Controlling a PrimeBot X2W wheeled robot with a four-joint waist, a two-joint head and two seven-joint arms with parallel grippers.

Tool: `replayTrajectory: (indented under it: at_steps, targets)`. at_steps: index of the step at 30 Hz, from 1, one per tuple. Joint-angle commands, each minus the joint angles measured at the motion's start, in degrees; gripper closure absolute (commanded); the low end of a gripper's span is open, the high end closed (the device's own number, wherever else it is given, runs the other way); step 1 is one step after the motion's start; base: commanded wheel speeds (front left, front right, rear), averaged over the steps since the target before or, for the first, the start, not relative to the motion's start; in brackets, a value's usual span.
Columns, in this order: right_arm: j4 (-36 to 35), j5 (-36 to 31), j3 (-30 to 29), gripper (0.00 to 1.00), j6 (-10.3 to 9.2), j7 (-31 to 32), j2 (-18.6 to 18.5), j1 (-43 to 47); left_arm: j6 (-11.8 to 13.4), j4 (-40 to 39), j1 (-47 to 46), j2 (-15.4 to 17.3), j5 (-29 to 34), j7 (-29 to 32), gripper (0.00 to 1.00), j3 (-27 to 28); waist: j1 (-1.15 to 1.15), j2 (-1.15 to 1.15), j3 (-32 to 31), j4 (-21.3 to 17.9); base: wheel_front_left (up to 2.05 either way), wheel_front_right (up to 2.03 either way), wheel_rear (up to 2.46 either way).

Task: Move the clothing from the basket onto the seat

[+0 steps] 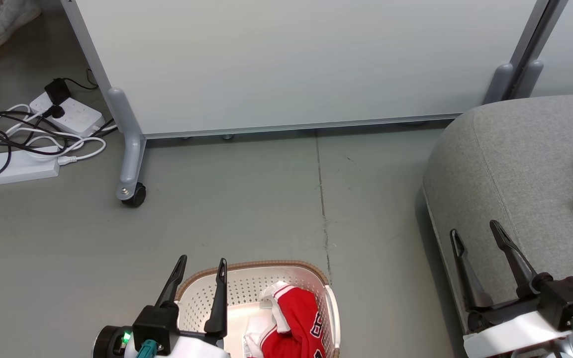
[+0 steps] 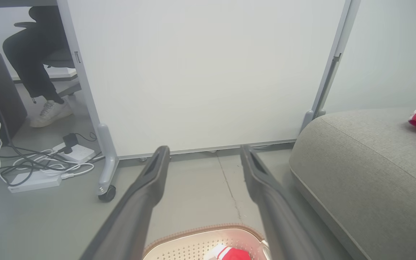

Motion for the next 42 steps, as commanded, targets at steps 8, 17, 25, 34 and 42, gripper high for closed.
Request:
replayTrajectory:
  at_steps: [8,17,25,34,42]
  targets:
    - [0.07,-0.03,-0.16,0.00,0.01,-0.10,0.00,-0.05,0.38,-0.07,-0.91,0.21,-0.13,-0.02,0.00,-0.11,0.00,0.00,0.03,0.17,0.00,0.00,0.00]
    - [0.33,0.13,-0.40,0.00,0.01,-0.10,-0.08,-0.13,0.27,-0.11,-0.89,0.21,0.02,-0.02,0.00,-0.14,0.00,0.00,0.13,0.06,0.00,0.00,0.00]
    - [0.15,0.12,-0.32,0.00,0.01,-0.10,0.24,-0.11,0.08,0.03,-1.19,0.21,0.42,-0.02,0.00,-0.48,0.00,0.00,0.36,0.14,0.00,0.00,0.00]
    - [-0.07,0.00,-0.56,0.00,0.01,-0.10,0.41,-0.56,0.11,-0.16,-1.63,0.21,0.72,-0.02,0.00,-0.63,0.00,0.00,1.24,0.10,0.00,0.00,0.00]
    - [-1.03,-0.78,-1.31,0.00,0.01,-0.10,0.27,-3.60,-1.99,4.93,-5.47,0.21,5.51,-0.01,0.00,-3.86,0.00,0.00,7.94,-3.38,0.00,0.00,0.00]
